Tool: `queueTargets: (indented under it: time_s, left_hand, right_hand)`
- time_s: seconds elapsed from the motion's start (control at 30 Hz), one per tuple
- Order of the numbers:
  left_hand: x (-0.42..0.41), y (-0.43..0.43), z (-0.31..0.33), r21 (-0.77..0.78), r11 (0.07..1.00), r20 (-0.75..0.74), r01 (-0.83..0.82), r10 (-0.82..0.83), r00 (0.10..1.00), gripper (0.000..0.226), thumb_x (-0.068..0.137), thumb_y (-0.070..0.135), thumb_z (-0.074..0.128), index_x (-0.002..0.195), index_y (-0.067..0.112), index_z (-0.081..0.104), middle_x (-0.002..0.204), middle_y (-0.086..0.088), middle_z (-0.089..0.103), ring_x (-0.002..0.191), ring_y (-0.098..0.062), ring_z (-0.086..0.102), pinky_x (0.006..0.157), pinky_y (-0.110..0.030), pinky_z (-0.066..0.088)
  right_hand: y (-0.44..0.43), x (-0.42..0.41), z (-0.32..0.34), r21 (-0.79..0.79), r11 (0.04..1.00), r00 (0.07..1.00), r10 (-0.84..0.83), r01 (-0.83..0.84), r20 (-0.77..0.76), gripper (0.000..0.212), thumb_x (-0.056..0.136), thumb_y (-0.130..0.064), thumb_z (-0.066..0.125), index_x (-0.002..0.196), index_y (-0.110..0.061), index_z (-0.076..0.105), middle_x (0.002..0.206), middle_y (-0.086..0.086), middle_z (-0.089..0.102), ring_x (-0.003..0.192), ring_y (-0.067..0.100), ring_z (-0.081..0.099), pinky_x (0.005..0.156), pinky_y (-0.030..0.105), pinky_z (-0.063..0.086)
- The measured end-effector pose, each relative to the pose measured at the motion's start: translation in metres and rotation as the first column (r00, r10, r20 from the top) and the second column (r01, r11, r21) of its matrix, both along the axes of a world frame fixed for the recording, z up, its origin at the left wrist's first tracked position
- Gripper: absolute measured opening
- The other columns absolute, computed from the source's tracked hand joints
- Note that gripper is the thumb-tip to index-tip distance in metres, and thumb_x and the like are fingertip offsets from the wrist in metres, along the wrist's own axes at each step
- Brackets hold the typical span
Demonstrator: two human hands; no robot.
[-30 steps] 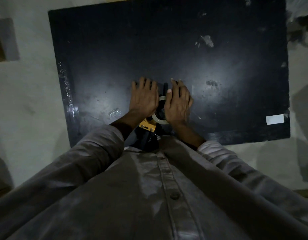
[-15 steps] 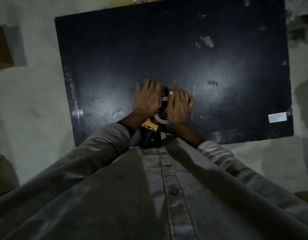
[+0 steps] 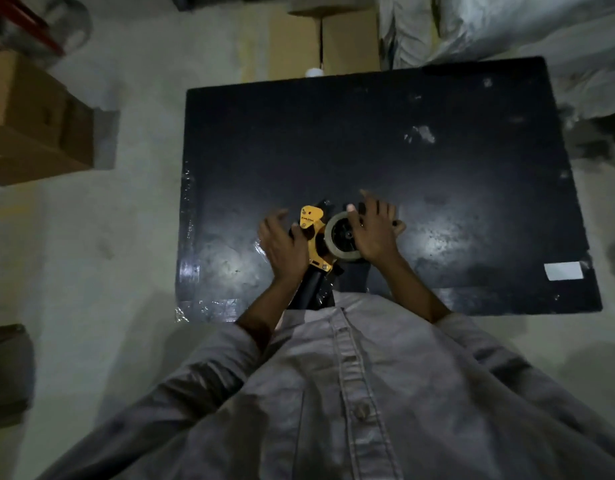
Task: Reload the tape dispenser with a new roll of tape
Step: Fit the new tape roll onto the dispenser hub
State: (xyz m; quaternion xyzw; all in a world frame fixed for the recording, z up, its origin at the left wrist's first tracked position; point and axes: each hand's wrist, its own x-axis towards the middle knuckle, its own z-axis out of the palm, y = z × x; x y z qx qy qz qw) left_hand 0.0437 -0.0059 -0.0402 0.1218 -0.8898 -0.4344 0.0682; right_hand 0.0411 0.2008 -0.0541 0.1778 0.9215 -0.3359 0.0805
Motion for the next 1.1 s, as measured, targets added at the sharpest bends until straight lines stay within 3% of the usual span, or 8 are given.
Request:
queueTargets:
  time_s: [0.1,0.17,0.27,0.43,0.57,0.67,0.83,1.1]
  left_hand:
    - [0.020,-0.024,-0.004,0.204,0.979,0.192,-0.019,-0.021,0.981,0.012,0.105,0.024,0.066,0.116,0.020,0.065,0.113,0.006,0.068,0.105,-0.020,0.069,0.097,-0.051,0.060]
    - [0.026,-0.027,0.002,0.388,0.915,0.353,-0.112,-0.034,0.935,0.015,0.103,0.028,0.077,0.110,0.017,0.069,0.102,0.002,0.076,0.094,-0.016,0.072,0.090,-0.042,0.061]
    - [0.028,-0.024,0.003,0.477,0.855,0.514,-0.205,-0.082,0.854,0.021,0.094,0.035,0.087,0.097,0.019,0.075,0.090,-0.001,0.081,0.088,-0.021,0.076,0.088,-0.045,0.066]
    - [0.035,-0.015,0.002,0.452,0.876,0.514,-0.171,-0.099,0.852,0.028,0.092,0.034,0.092,0.091,0.009,0.079,0.086,-0.007,0.084,0.086,-0.030,0.084,0.089,-0.054,0.070]
    - [0.046,-0.011,0.006,0.471,0.875,0.444,-0.116,-0.122,0.888,0.011,0.098,0.021,0.083,0.104,0.013,0.078,0.094,-0.008,0.084,0.084,-0.026,0.083,0.086,-0.054,0.070]
    - [0.055,-0.022,0.010,0.156,0.960,0.155,0.232,-0.256,0.954,0.031,0.103,0.006,0.068,0.125,0.025,0.079,0.110,0.001,0.076,0.099,-0.019,0.075,0.086,-0.035,0.061]
    - [0.035,-0.038,0.007,-0.473,0.702,0.123,0.532,-0.545,0.829,0.042,0.094,0.020,0.087,0.134,0.033,0.080,0.143,-0.017,0.057,0.133,-0.038,0.055,0.087,-0.044,0.056]
    - [-0.004,-0.042,0.025,-0.694,0.489,0.053,0.528,-0.697,0.715,0.020,0.094,0.034,0.088,0.112,0.028,0.084,0.121,-0.011,0.058,0.113,-0.034,0.055,0.084,-0.044,0.045]
  right_hand:
    - [-0.003,0.021,0.017,0.032,0.999,0.985,0.029,-0.024,-0.169,0.055,0.112,-0.064,0.042,0.158,-0.035,0.049,0.158,0.000,0.049,0.146,0.026,0.038,0.114,0.061,0.031]
    - [-0.004,0.034,0.026,0.058,0.997,0.975,0.065,-0.054,-0.214,0.048,0.111,-0.059,0.051,0.152,-0.034,0.056,0.148,0.000,0.055,0.139,0.026,0.043,0.107,0.055,0.033]
    - [-0.008,0.063,0.033,0.080,0.989,0.965,0.139,-0.124,-0.224,0.042,0.109,-0.058,0.052,0.140,-0.033,0.066,0.133,-0.001,0.060,0.130,0.026,0.049,0.102,0.055,0.040]
    - [-0.021,0.092,0.032,0.060,0.968,0.949,0.252,-0.245,-0.191,0.035,0.109,-0.052,0.058,0.132,-0.031,0.073,0.127,-0.003,0.070,0.126,0.024,0.059,0.095,0.039,0.034]
    - [-0.031,0.103,0.023,0.147,0.951,0.951,0.288,-0.271,-0.109,0.040,0.101,-0.051,0.065,0.134,-0.030,0.072,0.130,-0.002,0.071,0.126,0.028,0.062,0.097,0.048,0.048]
    - [-0.036,0.113,0.026,0.175,0.951,0.951,0.280,-0.256,-0.133,0.035,0.099,-0.039,0.076,0.132,-0.027,0.073,0.129,0.001,0.071,0.124,0.030,0.066,0.091,0.045,0.047]
    - [-0.044,0.117,0.030,0.207,0.953,0.959,0.250,-0.221,-0.130,0.043,0.096,-0.048,0.079,0.133,-0.029,0.068,0.127,0.000,0.069,0.121,0.028,0.067,0.091,0.046,0.052]
    - [-0.058,0.122,0.023,0.182,0.979,0.966,0.127,-0.086,-0.226,0.048,0.096,-0.052,0.080,0.131,-0.020,0.071,0.119,0.005,0.068,0.099,0.033,0.073,0.074,0.045,0.061]
